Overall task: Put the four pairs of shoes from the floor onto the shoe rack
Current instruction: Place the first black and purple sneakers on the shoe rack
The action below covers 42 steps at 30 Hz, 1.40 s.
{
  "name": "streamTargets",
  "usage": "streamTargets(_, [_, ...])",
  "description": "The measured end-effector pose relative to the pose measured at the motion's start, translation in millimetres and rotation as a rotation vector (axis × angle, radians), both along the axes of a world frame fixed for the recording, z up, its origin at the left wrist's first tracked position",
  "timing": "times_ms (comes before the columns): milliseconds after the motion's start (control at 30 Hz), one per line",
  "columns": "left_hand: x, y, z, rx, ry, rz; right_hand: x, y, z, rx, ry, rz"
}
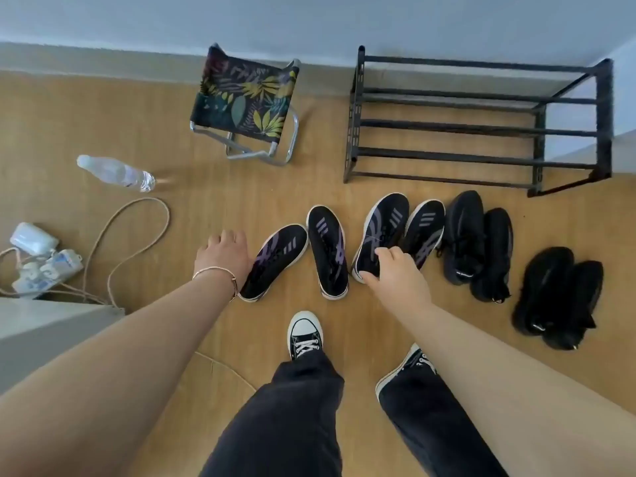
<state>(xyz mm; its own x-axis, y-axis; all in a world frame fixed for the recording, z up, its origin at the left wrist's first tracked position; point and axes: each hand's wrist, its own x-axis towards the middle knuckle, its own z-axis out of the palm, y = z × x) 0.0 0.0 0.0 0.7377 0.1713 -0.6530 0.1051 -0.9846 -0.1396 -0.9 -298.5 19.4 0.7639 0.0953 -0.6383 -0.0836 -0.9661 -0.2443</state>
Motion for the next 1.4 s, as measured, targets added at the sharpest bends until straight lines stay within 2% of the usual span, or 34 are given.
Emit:
streamTargets(300, [-12,28,-168,-0.061,0.088,0.018,-7,3,-180,0.135,0.184,-0.13])
streamTargets(467, [-15,34,-231,-0.156,0.148,0.088,-15,15,-241,0.165,0.221,-0.128])
streamTargets(567, [-16,34,-254,-0.198,0.16,0.207,-16,22,-261,0.128,0.145,-0.127])
streamTargets(700, [-13,42,-267,-0.27,0.121,0.371,-5,32,-280,0.024,0.109,-0.09])
streamTargets(800, [-11,53,-270,-0.315,0.127,0.49,5,39,-287,-0.034,0.137,-0.138])
streamTargets(933, [-8,51,-271,-0.259,0.171,0.48,9,42,-292,-0.038,0.156,-0.229])
streamTargets(1100, [-9,40,-271,-0.215,0.161,0.435,6,41,-297,0.01,0.198,-0.346])
streamTargets(1300, [-3,33,-260,-0.346,0.062,0.541,21,37,-283,0.105,0.248,-0.228])
streamTargets(1400, [6,22,-250,-0.429,0.033,0.583,37,19,-266,0.22,0.305,-0.29])
